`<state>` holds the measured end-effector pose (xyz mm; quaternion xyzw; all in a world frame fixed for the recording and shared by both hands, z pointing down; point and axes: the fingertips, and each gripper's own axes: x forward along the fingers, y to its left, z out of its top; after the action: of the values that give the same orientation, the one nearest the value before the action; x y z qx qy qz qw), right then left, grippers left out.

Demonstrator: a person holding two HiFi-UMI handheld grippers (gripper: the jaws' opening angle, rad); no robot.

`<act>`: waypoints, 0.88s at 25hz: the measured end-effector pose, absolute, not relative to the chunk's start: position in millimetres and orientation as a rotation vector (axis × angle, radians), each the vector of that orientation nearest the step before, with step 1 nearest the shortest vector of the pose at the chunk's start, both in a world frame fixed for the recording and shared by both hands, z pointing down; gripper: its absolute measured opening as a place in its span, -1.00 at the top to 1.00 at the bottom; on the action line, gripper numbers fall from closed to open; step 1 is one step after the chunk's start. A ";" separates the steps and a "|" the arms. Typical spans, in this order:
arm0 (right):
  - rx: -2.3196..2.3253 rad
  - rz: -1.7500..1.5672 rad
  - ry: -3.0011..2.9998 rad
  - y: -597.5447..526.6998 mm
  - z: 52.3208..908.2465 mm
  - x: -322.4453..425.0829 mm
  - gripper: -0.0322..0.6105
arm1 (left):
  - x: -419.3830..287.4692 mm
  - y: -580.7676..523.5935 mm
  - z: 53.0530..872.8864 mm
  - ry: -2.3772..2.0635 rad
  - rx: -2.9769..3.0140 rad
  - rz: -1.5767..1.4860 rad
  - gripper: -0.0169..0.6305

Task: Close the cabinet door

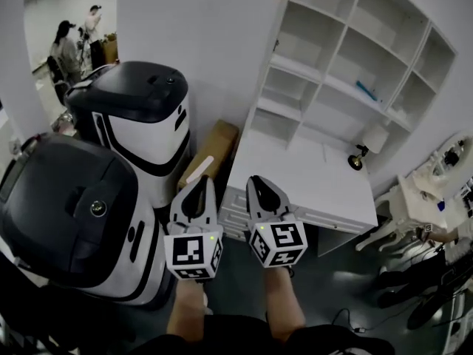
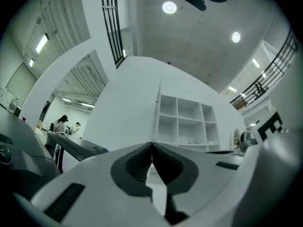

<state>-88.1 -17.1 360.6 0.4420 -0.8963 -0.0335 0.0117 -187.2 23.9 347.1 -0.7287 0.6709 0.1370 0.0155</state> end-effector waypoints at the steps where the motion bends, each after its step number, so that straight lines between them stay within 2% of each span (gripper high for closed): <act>1: 1.366 -0.107 -2.804 -22.4 359.5 -99.2 0.83 | -199.0 20.9 347.2 2.096 -2.253 0.432 0.91; 4: 1.354 -0.105 -2.828 -34.8 357.1 -125.4 0.76 | -223.7 12.6 345.5 2.096 -2.229 0.424 0.91; 6: 1.353 -0.097 -2.834 -41.2 357.9 -136.0 0.50 | -232.7 6.1 343.8 2.084 -2.225 0.426 0.91; 12: 1.429 -0.100 -2.793 -62.1 360.2 -132.8 0.50 | -237.3 -18.4 348.3 2.068 -2.266 0.435 0.91; 22: 1.635 -0.121 -2.743 -96.3 347.6 -92.2 0.50 | -179.3 -64.9 331.2 1.812 -2.420 0.416 0.91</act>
<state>-92.2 -96.3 347.6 0.5115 -0.8580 -0.0379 -0.0272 -179.3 -64.9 331.2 -0.7921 0.5933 0.1363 0.0450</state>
